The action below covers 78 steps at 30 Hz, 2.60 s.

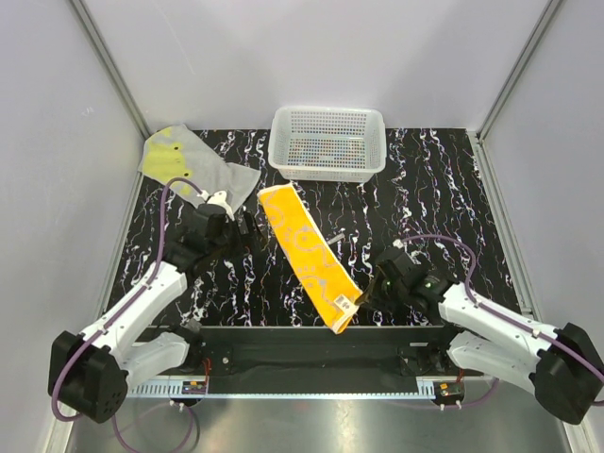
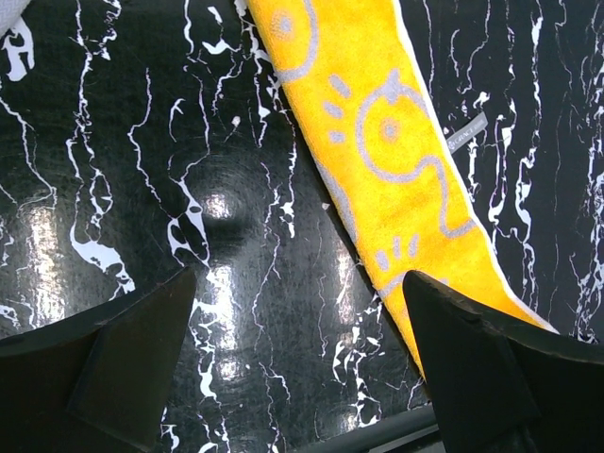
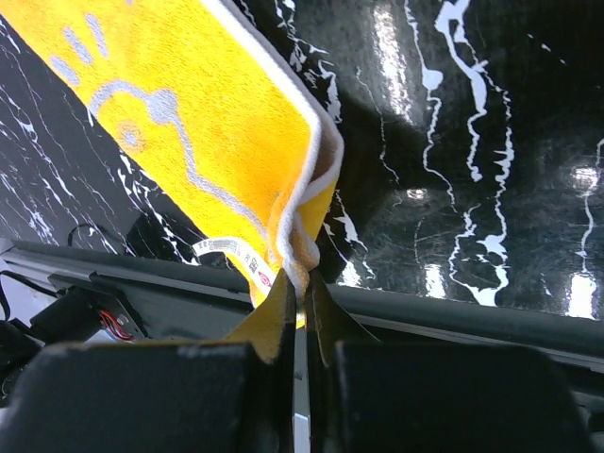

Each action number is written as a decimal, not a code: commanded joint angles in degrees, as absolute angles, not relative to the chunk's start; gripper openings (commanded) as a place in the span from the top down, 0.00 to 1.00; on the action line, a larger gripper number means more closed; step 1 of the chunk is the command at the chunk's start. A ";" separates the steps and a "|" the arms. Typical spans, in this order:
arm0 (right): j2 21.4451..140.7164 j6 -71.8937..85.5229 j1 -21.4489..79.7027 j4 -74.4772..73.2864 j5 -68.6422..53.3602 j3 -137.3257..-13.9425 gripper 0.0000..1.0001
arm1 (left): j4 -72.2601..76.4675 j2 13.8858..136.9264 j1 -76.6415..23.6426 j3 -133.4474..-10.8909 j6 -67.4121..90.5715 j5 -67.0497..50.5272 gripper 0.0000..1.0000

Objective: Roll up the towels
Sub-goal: Roll the towel

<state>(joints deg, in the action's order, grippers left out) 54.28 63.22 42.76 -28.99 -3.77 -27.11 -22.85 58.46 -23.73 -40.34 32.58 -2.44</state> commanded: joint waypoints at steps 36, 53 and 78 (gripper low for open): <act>84.72 60.38 41.49 -27.51 4.04 -47.73 0.81 | 13.53 64.58 -58.36 -32.34 29.97 -8.70 0.11; 85.52 60.20 39.99 -26.19 3.87 -47.81 0.14 | 28.82 71.63 -60.38 -28.21 30.50 -13.88 0.12; 61.99 61.78 37.70 -36.04 9.67 -41.52 0.00 | 34.19 89.12 -61.88 -31.46 30.41 -11.95 0.19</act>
<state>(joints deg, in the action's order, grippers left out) 67.70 59.57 37.95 -34.09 6.59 -47.24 31.27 88.31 -61.67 -28.97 31.33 -14.41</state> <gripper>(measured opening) 0.993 0.818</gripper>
